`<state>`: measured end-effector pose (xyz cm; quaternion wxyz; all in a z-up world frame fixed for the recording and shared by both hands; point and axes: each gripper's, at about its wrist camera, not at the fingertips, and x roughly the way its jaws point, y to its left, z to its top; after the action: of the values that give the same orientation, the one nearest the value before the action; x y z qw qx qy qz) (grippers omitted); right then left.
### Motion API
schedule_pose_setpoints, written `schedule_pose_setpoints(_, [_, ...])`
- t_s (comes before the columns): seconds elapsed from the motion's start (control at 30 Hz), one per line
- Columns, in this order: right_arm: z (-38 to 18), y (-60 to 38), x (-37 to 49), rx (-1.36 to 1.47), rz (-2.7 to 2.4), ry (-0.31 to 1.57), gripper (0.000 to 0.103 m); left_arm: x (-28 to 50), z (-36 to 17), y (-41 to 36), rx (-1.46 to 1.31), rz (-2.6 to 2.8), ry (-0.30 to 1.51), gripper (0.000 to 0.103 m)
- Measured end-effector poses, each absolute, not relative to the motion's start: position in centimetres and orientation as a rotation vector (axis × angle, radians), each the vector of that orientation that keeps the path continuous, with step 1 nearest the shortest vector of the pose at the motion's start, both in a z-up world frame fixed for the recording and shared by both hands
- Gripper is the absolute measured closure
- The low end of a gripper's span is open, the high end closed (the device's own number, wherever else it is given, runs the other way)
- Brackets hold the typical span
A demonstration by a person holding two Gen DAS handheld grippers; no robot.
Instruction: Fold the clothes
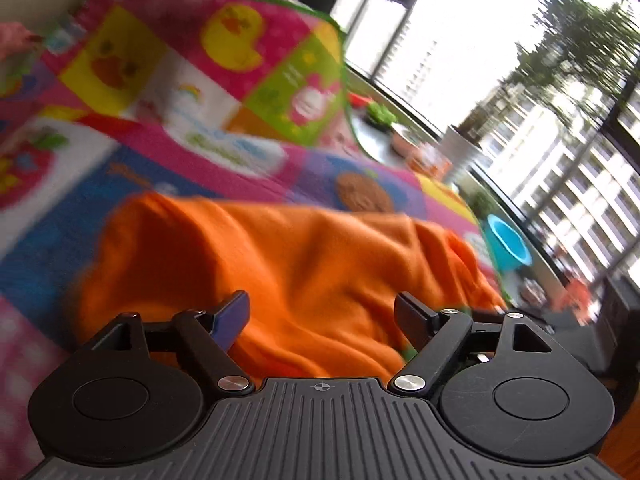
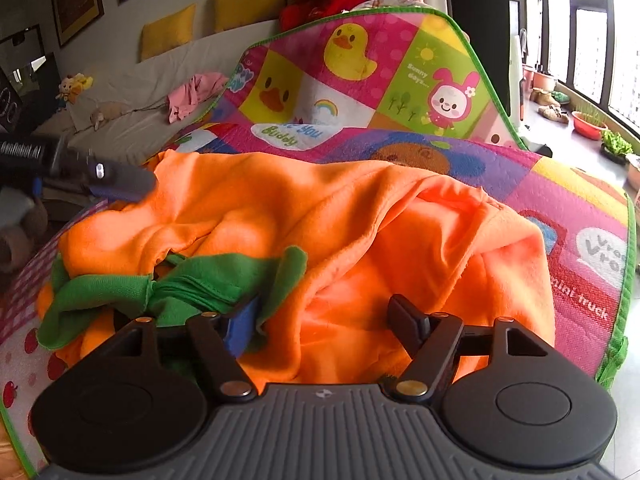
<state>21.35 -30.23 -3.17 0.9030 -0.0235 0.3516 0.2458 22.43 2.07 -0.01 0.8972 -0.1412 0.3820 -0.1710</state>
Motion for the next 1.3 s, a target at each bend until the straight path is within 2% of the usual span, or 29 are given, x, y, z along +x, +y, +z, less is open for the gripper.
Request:
schedule_pose_setpoints(0.23, [-3.4, -30.1, 20.9, -0.074, 0.5, 0.703, 0.029, 20.3, -1.5, 6.7, -0.404, -0.235, 0.865, 0.016])
schedule_pose_setpoints(0.47, [-3.5, -29.9, 20.3, -0.088, 0.479, 0.698, 0.026, 19.6, -3.2, 7.5, -0.442, -0.215, 0.917, 0.016])
schedule_pose_setpoints(0.57, [-3.4, -30.2, 19.6, -0.135, 0.465, 0.694, 0.021, 19.5, -3.3, 7.0, -0.422, -0.218, 0.911, 0.016])
schedule_pose_setpoints(0.63, [-3.2, -30.7, 19.3, -0.175, 0.424, 0.689, 0.013, 19.3, -3.3, 6.8, -0.4, -0.221, 0.903, 0.016])
schedule_pose_setpoints(0.8, [-2.3, -32.7, 18.6, -0.119, 0.392, 0.684, 0.013, 18.7, -2.9, 6.8, -0.376, -0.211, 0.896, 0.016])
schedule_pose_setpoints(0.9, [-1.0, -33.7, 18.0, -0.096, 0.379, 0.646, 0.015, 18.3, -1.5, 6.9, -0.363, -0.213, 0.861, 0.016])
schedule_pose_setpoints(0.97, [0.0, -34.3, 17.7, -0.078, 0.368, 0.618, 0.022, 17.9, -0.3, 6.8, -0.359, -0.237, 0.82, 0.016])
schedule_pose_setpoints(1.03, [1.0, -34.7, 17.5, -0.048, 0.374, 0.598, 0.035, 17.4, 1.0, 6.4, -0.356, -0.282, 0.775, 0.018])
schedule_pose_setpoints(1.1, [1.6, -34.4, 17.4, -0.028, 0.402, 0.584, 0.04, 17.1, 1.6, 5.3, -0.348, -0.346, 0.757, 0.019])
schedule_pose_setpoints(1.3, [-0.7, -31.2, 17.5, -0.113, 0.474, 0.645, 0.041, 17.0, 0.0, 1.8, -0.272, -0.428, 0.819, 0.034])
